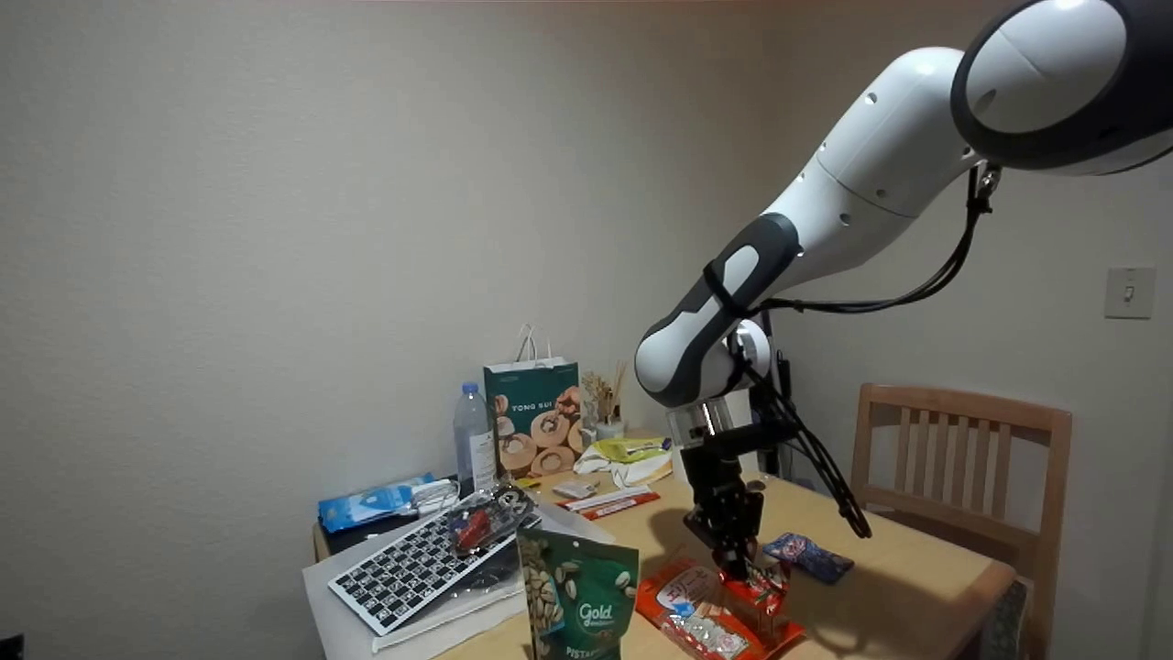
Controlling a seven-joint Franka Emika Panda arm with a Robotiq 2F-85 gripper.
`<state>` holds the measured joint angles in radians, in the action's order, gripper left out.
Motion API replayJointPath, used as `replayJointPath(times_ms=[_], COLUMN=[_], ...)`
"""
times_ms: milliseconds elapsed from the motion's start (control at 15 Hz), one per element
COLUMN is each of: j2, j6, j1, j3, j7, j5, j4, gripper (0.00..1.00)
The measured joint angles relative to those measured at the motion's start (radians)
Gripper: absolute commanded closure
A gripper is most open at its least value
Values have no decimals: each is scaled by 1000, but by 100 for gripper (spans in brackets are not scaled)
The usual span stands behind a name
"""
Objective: Pick up the small red plastic and put on top of the big red plastic
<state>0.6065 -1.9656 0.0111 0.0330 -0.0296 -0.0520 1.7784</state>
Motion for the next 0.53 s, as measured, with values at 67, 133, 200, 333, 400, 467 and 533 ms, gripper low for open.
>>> replayJointPath(times_ms=[67,133,200,333,400,467,533], j2=[8,18,34,72,94,116,136], j6=[6,14,21,37,46,52,62], j1=[-5,-8,-9,-11,-13,-16,-20], j3=[0,-1,-1,-1,-2,-3,-5], j7=[0,0,2,7,7,7,7], j5=[6,12,24,43,52,63,73], j4=[-3,-10,-22,-59,-83,-108,-132], gripper=[98,98,98,98,98,98,98])
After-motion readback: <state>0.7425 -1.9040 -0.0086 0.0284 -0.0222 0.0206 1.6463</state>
